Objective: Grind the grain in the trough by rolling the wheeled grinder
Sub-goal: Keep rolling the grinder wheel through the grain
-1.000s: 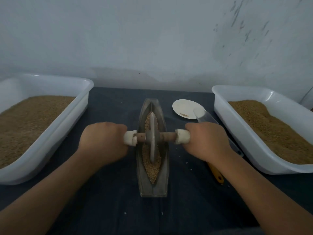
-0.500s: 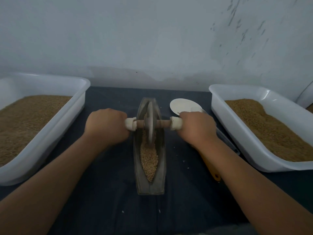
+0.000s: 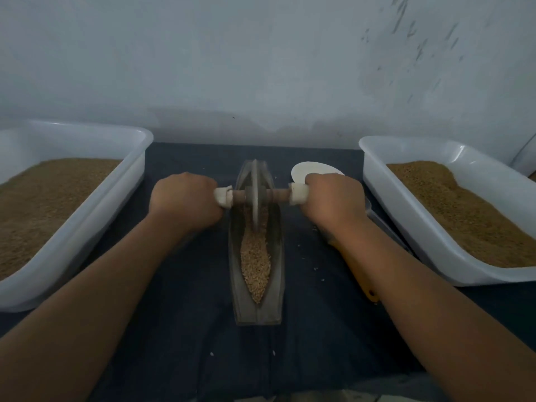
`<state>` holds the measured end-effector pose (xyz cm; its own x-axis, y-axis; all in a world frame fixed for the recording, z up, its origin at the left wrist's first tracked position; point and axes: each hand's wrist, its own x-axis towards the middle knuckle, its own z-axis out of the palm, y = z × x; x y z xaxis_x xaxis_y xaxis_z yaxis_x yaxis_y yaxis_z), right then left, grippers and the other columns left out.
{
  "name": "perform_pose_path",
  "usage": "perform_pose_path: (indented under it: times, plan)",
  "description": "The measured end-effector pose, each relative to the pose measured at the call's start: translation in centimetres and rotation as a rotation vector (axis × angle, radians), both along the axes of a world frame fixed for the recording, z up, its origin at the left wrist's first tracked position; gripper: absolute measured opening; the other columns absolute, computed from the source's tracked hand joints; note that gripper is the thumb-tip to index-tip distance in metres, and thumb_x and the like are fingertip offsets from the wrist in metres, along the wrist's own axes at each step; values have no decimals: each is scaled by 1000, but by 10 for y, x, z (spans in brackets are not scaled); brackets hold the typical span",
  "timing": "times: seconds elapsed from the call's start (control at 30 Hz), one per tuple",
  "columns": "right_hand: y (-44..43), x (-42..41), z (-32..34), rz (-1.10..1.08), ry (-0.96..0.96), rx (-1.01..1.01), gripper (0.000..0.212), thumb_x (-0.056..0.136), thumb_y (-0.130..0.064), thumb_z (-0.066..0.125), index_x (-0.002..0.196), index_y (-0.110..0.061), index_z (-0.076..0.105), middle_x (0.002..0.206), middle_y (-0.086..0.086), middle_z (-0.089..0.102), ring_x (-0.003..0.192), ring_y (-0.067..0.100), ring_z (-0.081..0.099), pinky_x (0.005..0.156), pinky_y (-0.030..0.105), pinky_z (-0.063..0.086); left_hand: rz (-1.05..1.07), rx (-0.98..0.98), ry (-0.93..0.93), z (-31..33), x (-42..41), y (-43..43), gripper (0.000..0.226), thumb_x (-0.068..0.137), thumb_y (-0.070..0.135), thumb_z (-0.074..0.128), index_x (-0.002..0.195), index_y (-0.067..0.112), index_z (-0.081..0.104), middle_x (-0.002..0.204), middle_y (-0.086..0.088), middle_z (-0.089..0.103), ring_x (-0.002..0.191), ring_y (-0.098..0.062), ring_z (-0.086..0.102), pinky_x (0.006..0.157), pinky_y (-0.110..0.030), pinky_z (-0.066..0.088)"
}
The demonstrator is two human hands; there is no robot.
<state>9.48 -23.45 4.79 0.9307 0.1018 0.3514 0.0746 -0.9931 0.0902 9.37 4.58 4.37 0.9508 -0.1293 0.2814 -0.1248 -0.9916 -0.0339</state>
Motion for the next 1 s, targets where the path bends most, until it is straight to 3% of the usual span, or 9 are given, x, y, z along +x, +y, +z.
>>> perform_pose_path:
  times: [0.1, 0.23, 0.3, 0.37, 0.47, 0.6, 0.77, 0.9, 1.0]
  plan:
    - [-6, -9, 1, 27, 88, 29, 23, 86, -43, 63, 75, -24, 57, 67, -7, 52, 69, 21, 56, 51, 27, 26, -15, 53, 6, 5, -13, 0, 23, 82, 49, 57, 70, 30, 55, 66, 10, 56, 58, -12, 51, 53, -28, 35]
    - [-27, -56, -6, 120, 282, 79, 31, 77, -66, 54, 75, -36, 58, 67, -13, 60, 66, 5, 59, 57, 32, 51, -136, 209, -119, -7, -54, 12, 39, 73, 56, 66, 62, 34, 37, 54, 13, 43, 46, -6, 39, 47, -23, 23]
    - [-33, -65, -6, 141, 317, 90, 40, 67, -73, 41, 74, -38, 60, 65, -13, 62, 62, 1, 58, 58, 33, 54, -156, 228, -173, -12, -62, 16, 49, 67, 57, 72, 60, 34, 29, 50, 14, 36, 42, -5, 32, 47, -20, 18]
    - [-29, -59, -6, 156, 278, 89, 43, 65, -73, 40, 70, -35, 59, 62, -12, 60, 58, 2, 56, 54, 33, 52, -142, 189, -143, -15, -52, 17, 43, 73, 57, 68, 60, 32, 35, 53, 13, 41, 45, -7, 36, 48, -21, 21]
    - [-17, -23, -6, 102, 102, 33, 39, 75, -69, 54, 69, -31, 59, 63, -11, 54, 61, 13, 52, 51, 28, 36, -63, 71, -33, -9, -19, 11, 35, 84, 57, 57, 65, 29, 50, 62, 11, 52, 55, -13, 49, 52, -27, 35]
    - [-5, 14, -5, -17, 126, 88, 34, 89, -56, 57, 78, -25, 63, 74, -8, 58, 78, 24, 62, 65, 34, 44, -40, 51, -49, 6, 7, -2, 33, 83, 53, 56, 65, 25, 55, 64, 8, 55, 56, -16, 50, 55, -28, 36]
    - [-19, -28, -12, 70, 175, 81, 33, 83, -63, 58, 75, -31, 58, 67, -12, 55, 67, 12, 59, 54, 30, 38, -79, 139, 9, 10, -31, 2, 25, 85, 50, 56, 71, 30, 52, 66, 10, 53, 57, -13, 49, 54, -29, 36]
    - [-31, -74, -2, 188, 230, 71, 39, 68, -72, 36, 71, -38, 55, 60, -14, 57, 56, 1, 52, 49, 30, 45, -113, 154, -37, -9, -76, 19, 33, 79, 58, 64, 65, 35, 44, 55, 13, 46, 48, -5, 43, 47, -24, 27]
    - [-23, -65, 1, 189, 146, 14, 33, 73, -66, 48, 69, -34, 52, 61, -12, 53, 60, 6, 54, 52, 31, 48, -94, 88, -66, -19, -68, 23, 34, 80, 56, 62, 63, 33, 44, 54, 13, 45, 46, -6, 37, 47, -23, 24]
